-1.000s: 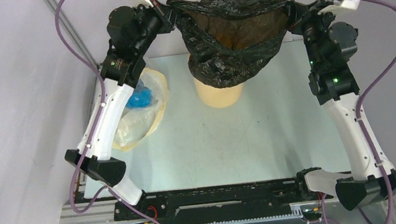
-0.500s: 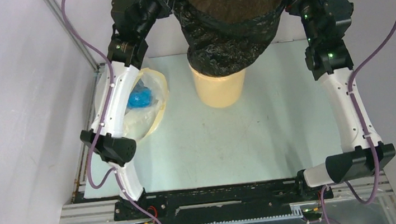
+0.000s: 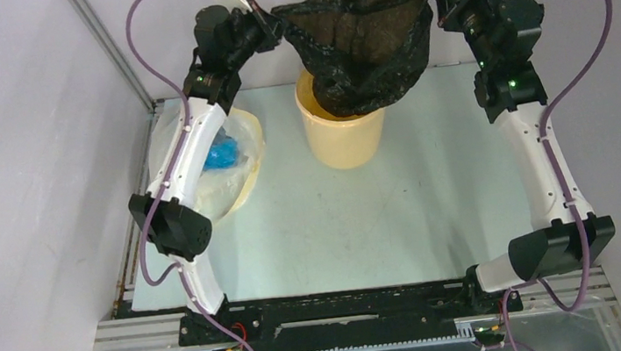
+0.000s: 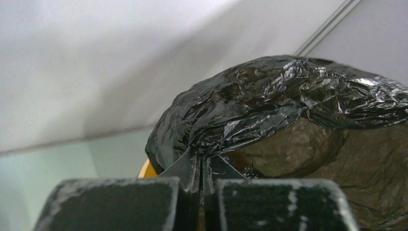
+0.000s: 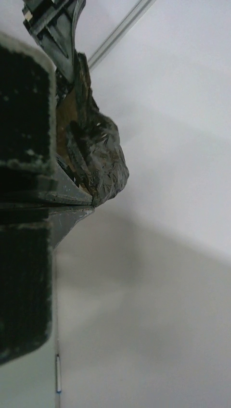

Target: Put the trash bags into the trash bin

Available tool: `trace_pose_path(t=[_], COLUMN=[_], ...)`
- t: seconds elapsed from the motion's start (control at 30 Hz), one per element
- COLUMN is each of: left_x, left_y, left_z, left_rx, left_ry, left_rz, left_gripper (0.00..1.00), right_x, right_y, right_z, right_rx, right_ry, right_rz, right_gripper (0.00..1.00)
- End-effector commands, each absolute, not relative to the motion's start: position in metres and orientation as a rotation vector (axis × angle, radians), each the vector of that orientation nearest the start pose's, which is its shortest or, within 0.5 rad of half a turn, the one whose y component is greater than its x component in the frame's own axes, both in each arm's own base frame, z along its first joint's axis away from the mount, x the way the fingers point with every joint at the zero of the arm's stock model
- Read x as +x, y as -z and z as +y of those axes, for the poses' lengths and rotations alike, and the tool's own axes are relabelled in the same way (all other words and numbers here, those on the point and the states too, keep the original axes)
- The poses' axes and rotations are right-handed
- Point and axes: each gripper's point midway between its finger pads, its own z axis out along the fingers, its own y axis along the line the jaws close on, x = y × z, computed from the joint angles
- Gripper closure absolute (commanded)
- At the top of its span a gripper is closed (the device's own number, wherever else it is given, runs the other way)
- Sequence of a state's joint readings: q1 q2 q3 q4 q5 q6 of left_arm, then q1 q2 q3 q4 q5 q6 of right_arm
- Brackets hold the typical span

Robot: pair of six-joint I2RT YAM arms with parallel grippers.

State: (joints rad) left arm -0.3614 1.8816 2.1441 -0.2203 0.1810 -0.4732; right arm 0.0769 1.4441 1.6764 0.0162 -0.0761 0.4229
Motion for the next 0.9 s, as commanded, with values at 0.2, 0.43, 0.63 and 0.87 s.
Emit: trace_pose_path(t=[0.2,0.43,0.63,0.87], left_x=[0.449,0.421,0.412,0.409], left_y=[-0.482,-0.469,-0.453,-0.455], left_z=[-0.254,-0.25,-0.24,-0.225], left_rx=[0.139,0.146,0.126,0.104], left_ry=[0.918,0.935,0.9,0.872], left_rz=[1.548,1.589,1.653,1.669], left_gripper=[1.0,1.0,1.0,1.0], right_x=[0.407,0.408,0.423,0.453], right_y=[-0.533,-0.508,-0.485,-0.478], right_z=[0.069,0.091,0.117,0.148], right_rx=[0.132,0.089,0.057,0.01], right_ry=[-0.507,-0.545,-0.565,-0.616], right_rz=[1.274,1.37,1.433,1.484], right_gripper=[1.0,1.0,1.0,1.0])
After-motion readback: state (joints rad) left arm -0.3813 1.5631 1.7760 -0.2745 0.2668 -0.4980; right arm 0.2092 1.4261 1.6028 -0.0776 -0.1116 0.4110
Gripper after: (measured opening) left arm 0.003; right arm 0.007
